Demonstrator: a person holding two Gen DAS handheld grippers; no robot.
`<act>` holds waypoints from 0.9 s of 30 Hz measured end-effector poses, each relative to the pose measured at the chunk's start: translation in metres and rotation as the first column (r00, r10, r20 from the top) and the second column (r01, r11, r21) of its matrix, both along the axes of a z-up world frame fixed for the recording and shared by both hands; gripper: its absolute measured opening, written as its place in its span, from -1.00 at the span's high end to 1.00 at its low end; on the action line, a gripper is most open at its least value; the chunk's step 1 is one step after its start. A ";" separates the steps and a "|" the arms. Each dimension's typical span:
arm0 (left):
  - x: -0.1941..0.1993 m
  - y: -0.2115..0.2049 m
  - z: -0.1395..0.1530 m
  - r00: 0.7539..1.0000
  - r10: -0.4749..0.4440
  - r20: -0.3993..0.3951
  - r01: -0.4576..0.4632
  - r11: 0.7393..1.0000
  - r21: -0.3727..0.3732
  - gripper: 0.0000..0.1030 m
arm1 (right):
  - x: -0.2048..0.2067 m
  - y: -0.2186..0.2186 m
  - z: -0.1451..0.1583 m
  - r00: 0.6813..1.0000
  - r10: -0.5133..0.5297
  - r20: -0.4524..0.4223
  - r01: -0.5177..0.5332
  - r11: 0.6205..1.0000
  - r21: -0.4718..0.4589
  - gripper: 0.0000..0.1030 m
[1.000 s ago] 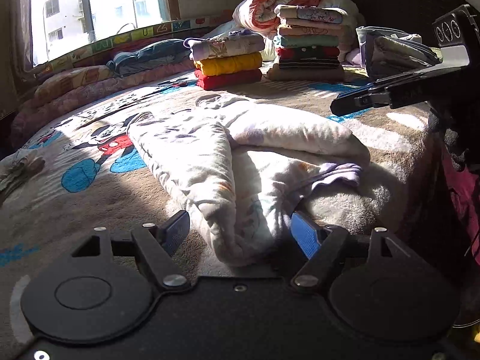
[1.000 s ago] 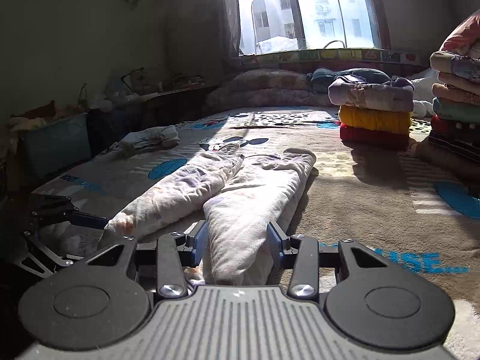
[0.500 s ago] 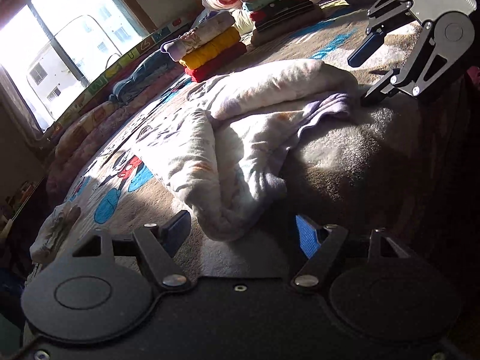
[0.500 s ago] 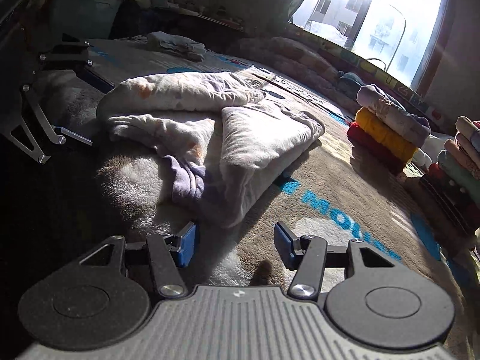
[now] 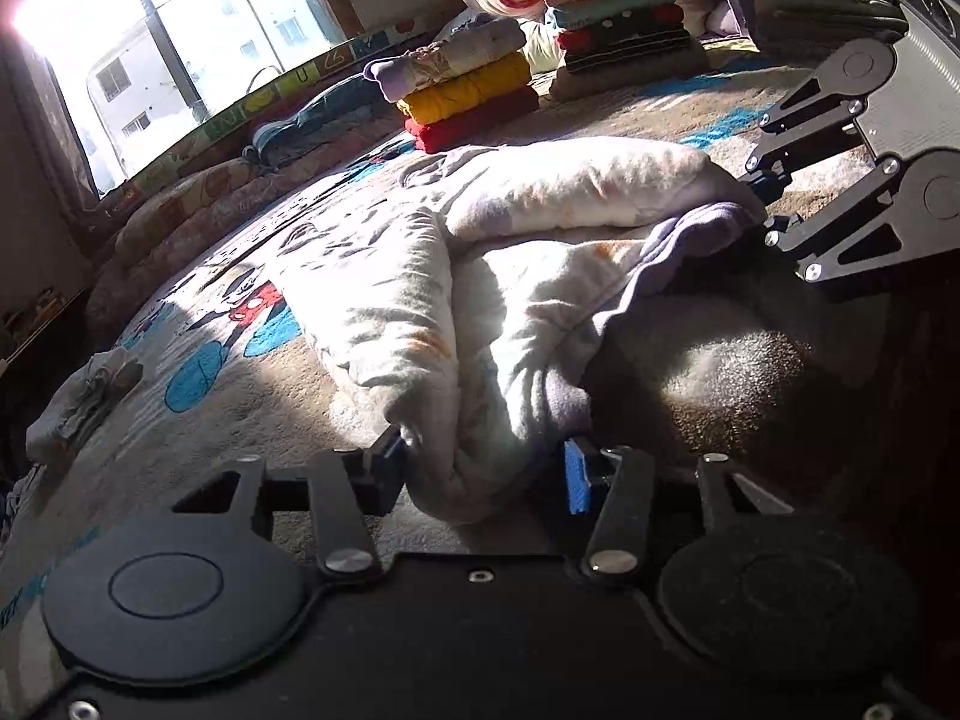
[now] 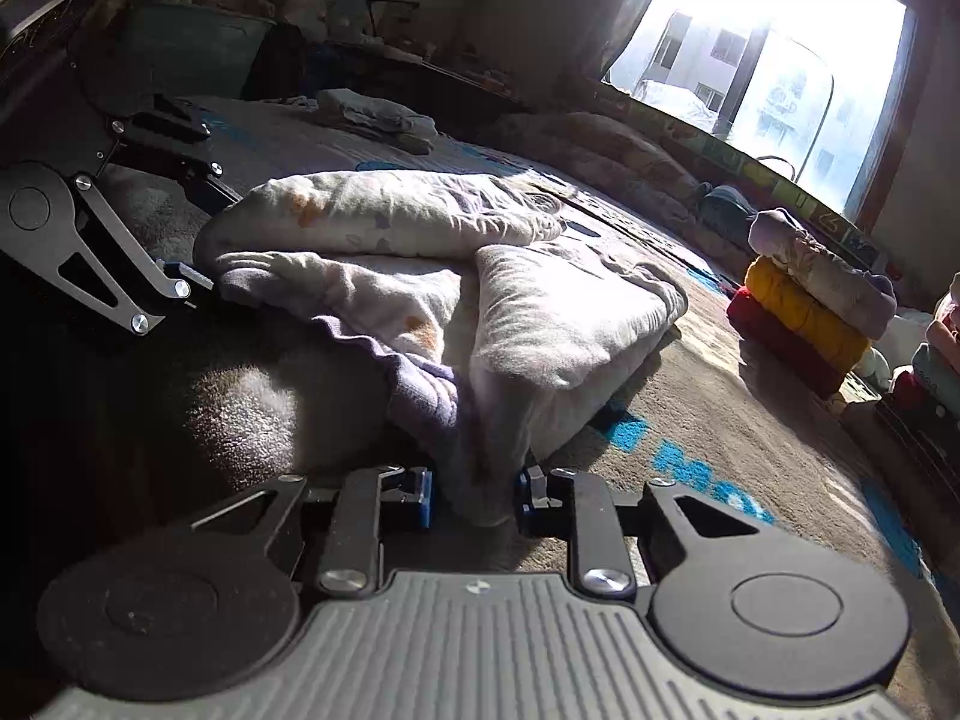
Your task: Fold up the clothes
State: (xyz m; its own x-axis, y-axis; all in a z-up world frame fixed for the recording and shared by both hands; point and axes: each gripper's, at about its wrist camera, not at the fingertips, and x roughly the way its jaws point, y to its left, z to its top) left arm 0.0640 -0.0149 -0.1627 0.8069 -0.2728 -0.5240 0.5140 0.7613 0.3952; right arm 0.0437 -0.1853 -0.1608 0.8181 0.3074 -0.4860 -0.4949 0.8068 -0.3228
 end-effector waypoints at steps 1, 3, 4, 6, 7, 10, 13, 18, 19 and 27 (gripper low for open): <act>0.000 0.000 0.002 1.000 0.008 0.001 -0.008 1.000 -0.007 0.42 | -0.002 0.001 0.002 1.000 0.004 0.004 -0.004 1.000 -0.001 0.61; -0.004 0.002 0.007 1.000 0.018 0.002 -0.018 1.000 -0.010 0.52 | -0.009 0.002 0.006 1.000 0.016 0.020 -0.016 1.000 -0.003 0.63; -0.008 0.002 0.009 1.000 0.015 0.000 -0.015 1.000 -0.007 0.53 | -0.015 0.003 0.010 0.999 0.026 0.030 -0.026 1.000 -0.003 0.63; -0.014 0.002 0.007 1.000 -0.002 -0.007 0.002 1.000 0.024 0.53 | -0.023 0.004 0.013 0.999 0.031 0.026 -0.031 0.999 -0.013 0.63; -0.015 0.002 0.005 1.000 -0.007 -0.009 0.008 0.999 0.043 0.39 | -0.027 0.005 0.013 0.999 0.031 0.018 -0.030 0.999 -0.025 0.60; -0.018 0.008 0.007 1.000 -0.005 -0.008 0.005 0.998 0.056 0.01 | -0.031 0.008 0.007 1.000 0.014 -0.001 -0.014 0.996 -0.083 0.50; -0.028 0.019 0.022 0.999 -0.033 0.003 0.033 0.999 0.001 -0.18 | -0.047 0.010 0.018 0.999 0.023 0.034 -0.019 0.995 -0.102 0.06; -0.031 0.033 0.051 0.997 -0.053 0.059 0.066 0.966 -0.251 -0.21 | -0.066 0.012 0.035 0.986 0.056 0.155 -0.046 0.997 -0.067 0.00; -0.028 0.031 0.055 0.996 -0.075 0.049 0.086 0.947 -0.311 -0.21 | -0.063 0.012 0.040 0.982 0.060 0.178 -0.055 0.998 -0.031 -0.05; 0.025 0.036 0.035 0.984 -0.080 -0.160 -0.020 0.837 -0.547 -0.21 | -0.005 0.011 0.031 0.997 0.039 0.059 -0.045 0.995 0.094 -0.17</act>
